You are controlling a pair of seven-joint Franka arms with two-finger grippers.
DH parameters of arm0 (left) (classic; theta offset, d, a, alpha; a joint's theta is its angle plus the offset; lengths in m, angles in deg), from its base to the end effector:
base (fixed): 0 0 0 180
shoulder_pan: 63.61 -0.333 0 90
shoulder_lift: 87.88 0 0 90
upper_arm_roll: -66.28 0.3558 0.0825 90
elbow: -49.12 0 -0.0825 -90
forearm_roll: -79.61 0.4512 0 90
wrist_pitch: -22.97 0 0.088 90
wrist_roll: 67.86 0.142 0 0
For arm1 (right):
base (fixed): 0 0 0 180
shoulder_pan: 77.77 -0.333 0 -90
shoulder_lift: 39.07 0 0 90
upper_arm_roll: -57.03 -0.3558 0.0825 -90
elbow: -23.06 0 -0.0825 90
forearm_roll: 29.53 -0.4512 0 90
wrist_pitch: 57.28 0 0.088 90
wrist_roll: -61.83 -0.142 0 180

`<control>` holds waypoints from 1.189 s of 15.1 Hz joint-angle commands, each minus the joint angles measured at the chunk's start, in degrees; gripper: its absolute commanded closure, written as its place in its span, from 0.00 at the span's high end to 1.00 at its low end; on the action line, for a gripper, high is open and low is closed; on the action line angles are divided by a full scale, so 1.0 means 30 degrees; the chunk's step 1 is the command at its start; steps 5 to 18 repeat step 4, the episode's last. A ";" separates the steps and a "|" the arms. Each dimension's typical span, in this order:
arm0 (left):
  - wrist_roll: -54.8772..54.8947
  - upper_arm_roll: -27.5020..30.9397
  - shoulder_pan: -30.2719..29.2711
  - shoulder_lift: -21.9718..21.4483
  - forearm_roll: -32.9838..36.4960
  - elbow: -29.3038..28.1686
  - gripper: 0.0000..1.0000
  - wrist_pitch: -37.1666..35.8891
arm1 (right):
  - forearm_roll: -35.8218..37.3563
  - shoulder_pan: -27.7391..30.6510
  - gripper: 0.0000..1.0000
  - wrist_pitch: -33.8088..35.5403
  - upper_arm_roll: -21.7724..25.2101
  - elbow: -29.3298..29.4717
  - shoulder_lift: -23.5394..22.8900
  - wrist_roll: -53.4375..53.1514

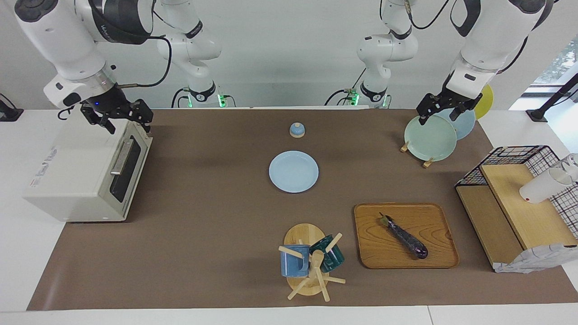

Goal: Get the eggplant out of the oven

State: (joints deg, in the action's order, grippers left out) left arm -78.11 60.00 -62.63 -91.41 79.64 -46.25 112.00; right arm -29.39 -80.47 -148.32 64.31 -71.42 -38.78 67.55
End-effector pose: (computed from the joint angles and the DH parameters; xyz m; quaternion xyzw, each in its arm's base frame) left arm 0.5901 -0.0769 0.6148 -0.9993 -0.0263 0.0239 0.0073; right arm 0.6148 -0.0498 0.5919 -0.9996 -0.0100 0.0275 0.0016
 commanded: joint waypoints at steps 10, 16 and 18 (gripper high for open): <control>0.0252 -0.0249 -0.0529 -0.0056 -0.0567 -0.0232 1.00 0.0470 | -0.0485 0.0023 1.00 0.0346 0.0035 0.0001 0.0165 0.0028; 0.0252 -0.0249 -0.0529 -0.0056 -0.0567 -0.0232 1.00 0.0470 | -0.0485 0.0023 1.00 0.0346 0.0035 0.0001 0.0165 0.0028; 0.0252 -0.0249 -0.0529 -0.0056 -0.0567 -0.0232 1.00 0.0470 | -0.0485 0.0023 1.00 0.0346 0.0035 0.0001 0.0165 0.0028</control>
